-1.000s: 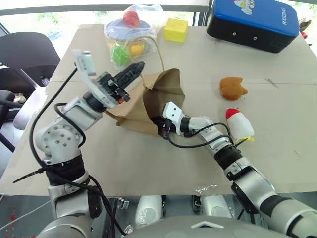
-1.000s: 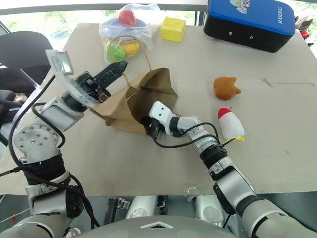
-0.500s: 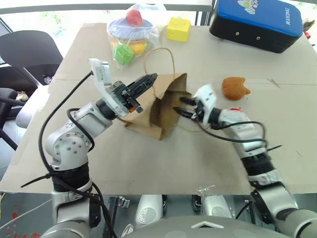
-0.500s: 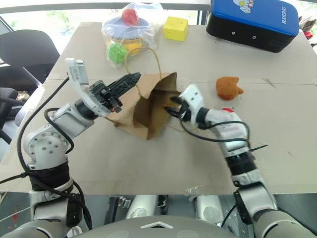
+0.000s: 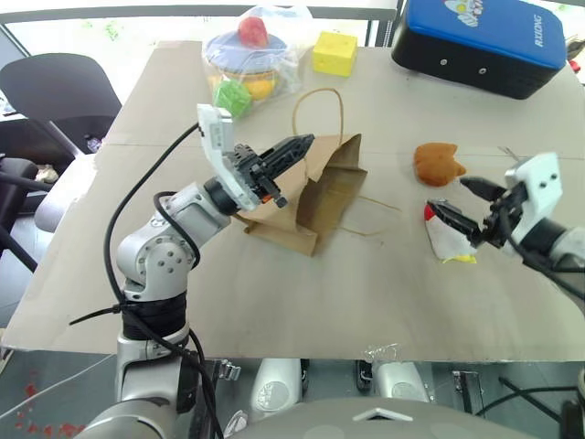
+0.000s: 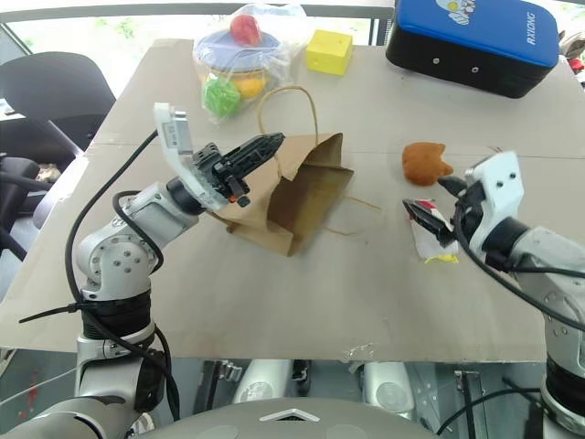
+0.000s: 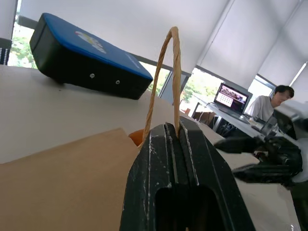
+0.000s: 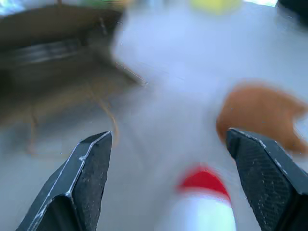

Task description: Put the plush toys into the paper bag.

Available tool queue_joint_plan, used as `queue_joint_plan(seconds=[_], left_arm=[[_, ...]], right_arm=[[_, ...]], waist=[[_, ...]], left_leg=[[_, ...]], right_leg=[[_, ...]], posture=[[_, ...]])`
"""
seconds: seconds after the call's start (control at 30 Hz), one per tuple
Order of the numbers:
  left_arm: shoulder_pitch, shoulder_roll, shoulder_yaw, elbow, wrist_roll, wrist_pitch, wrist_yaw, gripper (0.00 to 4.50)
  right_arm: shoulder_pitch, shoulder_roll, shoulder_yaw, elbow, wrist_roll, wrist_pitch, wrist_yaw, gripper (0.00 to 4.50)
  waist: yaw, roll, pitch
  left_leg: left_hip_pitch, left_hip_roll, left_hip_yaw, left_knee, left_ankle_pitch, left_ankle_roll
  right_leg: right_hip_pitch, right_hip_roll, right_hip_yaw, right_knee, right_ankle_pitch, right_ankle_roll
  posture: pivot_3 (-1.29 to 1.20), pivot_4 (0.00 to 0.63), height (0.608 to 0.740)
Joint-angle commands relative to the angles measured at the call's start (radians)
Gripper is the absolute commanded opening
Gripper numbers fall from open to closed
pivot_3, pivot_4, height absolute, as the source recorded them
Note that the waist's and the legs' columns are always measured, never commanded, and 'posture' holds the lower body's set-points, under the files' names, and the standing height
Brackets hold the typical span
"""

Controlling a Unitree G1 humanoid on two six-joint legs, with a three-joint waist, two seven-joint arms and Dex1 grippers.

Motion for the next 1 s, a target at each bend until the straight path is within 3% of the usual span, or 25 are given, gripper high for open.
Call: queue_joint_plan(seconds=[0.03, 0.07, 0.17, 0.33, 0.4, 0.57, 0.77, 1.0], left_arm=[[-0.033, -0.007, -0.016, -0.006, 0.028, -0.037, -0.024, 0.00], [-0.035, -0.007, -0.022, -0.005, 0.035, -0.040, -0.031, 0.00], [-0.032, -0.006, -0.036, -0.011, 0.054, -0.049, -0.046, 0.00], [-0.023, -0.007, -0.028, -0.016, 0.057, -0.046, -0.046, 0.00], [-0.022, -0.010, -0.028, -0.016, 0.059, -0.047, -0.045, 0.00], [-0.020, -0.024, -0.032, -0.021, 0.062, -0.045, -0.038, 0.00], [-0.029, -0.041, -0.028, -0.012, 0.066, -0.045, -0.026, 0.00], [-0.022, -0.054, 0.014, -0.020, 0.042, -0.033, 0.019, 0.00]], right_arm=[[0.036, -0.004, 0.071, 0.054, -0.089, -0.020, -0.071, 3.70], [0.042, 0.007, 0.094, 0.086, -0.106, -0.033, -0.084, 3.70], [0.080, -0.003, 0.166, 0.165, -0.171, -0.103, -0.083, 2.86], [0.088, 0.020, 0.093, 0.121, -0.120, -0.190, -0.040, 0.62], [0.074, 0.049, 0.037, 0.075, -0.043, -0.231, -0.003, 0.02], [-0.131, 0.176, -0.064, 0.007, 0.257, -0.142, -0.090, 0.02], [-0.328, 0.321, 0.030, 0.037, 0.412, -0.120, -0.202, 0.02], [-0.300, 0.108, 0.294, 0.099, 0.192, -0.170, -0.024, 0.02]], waist=[[0.000, 0.000, 0.000], [-0.001, 0.000, 0.000], [-0.002, 0.000, 0.000], [-0.001, 0.000, 0.000], [-0.001, 0.000, 0.000], [-0.009, 0.000, 0.000], [-0.005, 0.000, 0.000], [-0.001, -0.001, 0.000]], left_leg=[[0.000, 0.000, 0.000, 0.000, 0.000, 0.000], [0.000, 0.000, 0.001, 0.000, 0.000, 0.000], [0.001, 0.000, 0.002, 0.000, 0.000, 0.000], [0.001, 0.001, 0.002, 0.000, 0.000, 0.000], [0.001, 0.001, 0.002, 0.000, 0.000, 0.000], [0.001, 0.002, 0.002, 0.000, 0.000, 0.000], [0.000, 0.002, -0.001, 0.000, 0.002, -0.004], [-0.002, 0.001, 0.001, 0.000, 0.002, -0.003]], right_leg=[[0.000, 0.000, 0.001, 0.000, 0.000, 0.000], [0.000, 0.000, 0.001, 0.000, 0.000, 0.000], [0.000, 0.001, 0.003, 0.000, 0.000, 0.000], [0.000, 0.002, 0.003, 0.000, 0.000, 0.001], [0.000, 0.002, 0.003, 0.000, 0.000, 0.001], [0.000, 0.003, 0.004, 0.001, 0.000, 0.001], [0.000, 0.003, 0.004, 0.000, 0.000, 0.001], [-0.001, 0.002, 0.006, -0.003, 0.000, 0.001]], posture=[[0.00, 0.150, 0.740], [0.00, 0.150, 0.740], [0.00, 0.150, 0.740], [0.00, 0.150, 0.740], [0.00, 0.150, 0.740], [0.00, 0.150, 0.740], [0.00, 0.150, 0.740], [0.00, 0.150, 0.740]])
